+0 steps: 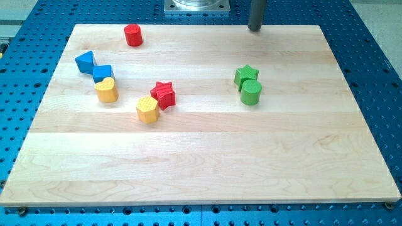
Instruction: Move your hand above the green star
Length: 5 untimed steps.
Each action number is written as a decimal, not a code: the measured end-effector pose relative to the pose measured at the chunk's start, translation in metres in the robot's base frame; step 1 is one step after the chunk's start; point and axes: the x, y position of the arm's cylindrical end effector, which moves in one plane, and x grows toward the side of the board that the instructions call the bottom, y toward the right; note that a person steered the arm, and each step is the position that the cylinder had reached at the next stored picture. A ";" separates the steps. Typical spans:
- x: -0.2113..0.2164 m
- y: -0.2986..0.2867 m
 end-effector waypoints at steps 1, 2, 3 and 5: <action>0.000 0.000; 0.000 0.001; 0.006 0.003; 0.006 0.004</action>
